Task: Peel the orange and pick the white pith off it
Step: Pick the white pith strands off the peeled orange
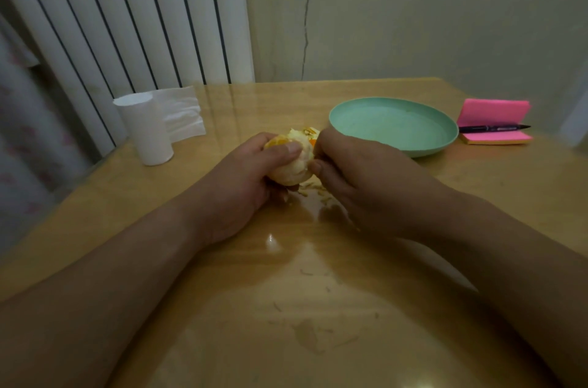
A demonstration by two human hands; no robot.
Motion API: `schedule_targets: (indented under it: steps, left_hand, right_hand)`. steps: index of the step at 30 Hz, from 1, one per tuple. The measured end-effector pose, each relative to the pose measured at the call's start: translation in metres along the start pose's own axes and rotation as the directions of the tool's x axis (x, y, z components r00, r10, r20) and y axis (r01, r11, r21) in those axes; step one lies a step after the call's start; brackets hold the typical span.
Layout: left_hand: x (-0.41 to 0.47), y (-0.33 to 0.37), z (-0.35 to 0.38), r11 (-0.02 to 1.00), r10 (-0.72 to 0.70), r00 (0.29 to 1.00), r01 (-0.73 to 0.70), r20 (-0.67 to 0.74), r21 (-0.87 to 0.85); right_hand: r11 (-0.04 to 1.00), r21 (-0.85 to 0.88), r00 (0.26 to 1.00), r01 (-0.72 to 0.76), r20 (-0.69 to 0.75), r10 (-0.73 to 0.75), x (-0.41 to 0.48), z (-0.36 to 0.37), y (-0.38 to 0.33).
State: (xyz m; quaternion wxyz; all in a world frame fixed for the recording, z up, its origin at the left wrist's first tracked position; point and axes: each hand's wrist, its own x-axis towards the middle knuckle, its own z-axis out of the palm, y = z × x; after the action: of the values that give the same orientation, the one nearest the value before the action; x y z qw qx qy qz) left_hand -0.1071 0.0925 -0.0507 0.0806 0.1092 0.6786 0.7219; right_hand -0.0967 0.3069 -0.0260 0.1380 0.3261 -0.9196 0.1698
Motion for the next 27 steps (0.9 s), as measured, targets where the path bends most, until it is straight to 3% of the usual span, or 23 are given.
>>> schedule_targets:
  steps: [9,18,20,22,25,27]
  left_hand:
    - [-0.002,0.001,0.002,0.991,0.077,0.997,-0.077,0.004,0.107]
    - [-0.004,0.005,0.004,0.989,0.081,0.997,-0.081,0.001,0.124]
    - [-0.004,0.006,0.005,0.995,0.076,0.997,-0.076,-0.003,0.064]
    - [-0.006,0.006,0.007,0.997,0.06,0.998,-0.06,-0.008,-0.047]
    - [-0.006,0.006,0.008,0.974,0.056,0.998,-0.055,-0.002,-0.219]
    - [-0.004,0.006,0.006,0.945,0.069,0.997,-0.074,-0.027,-0.319]
  right_hand:
    - [0.983,-0.182,0.992,0.012,-0.118,-0.034,0.003,-0.005,-0.011]
    - [0.985,-0.169,0.989,-0.015,-0.147,-0.01,0.005,-0.002,-0.011]
    - [0.999,-0.046,0.988,-0.011,-0.151,0.004,0.004,-0.001,-0.005]
    - [0.977,0.208,0.986,-0.043,-0.146,0.075,0.001,0.0,0.0]
    - [0.87,0.457,0.96,-0.182,-0.107,0.258,-0.001,0.003,0.002]
    - [0.771,0.576,0.944,-0.272,0.004,0.331,0.0,0.007,-0.001]
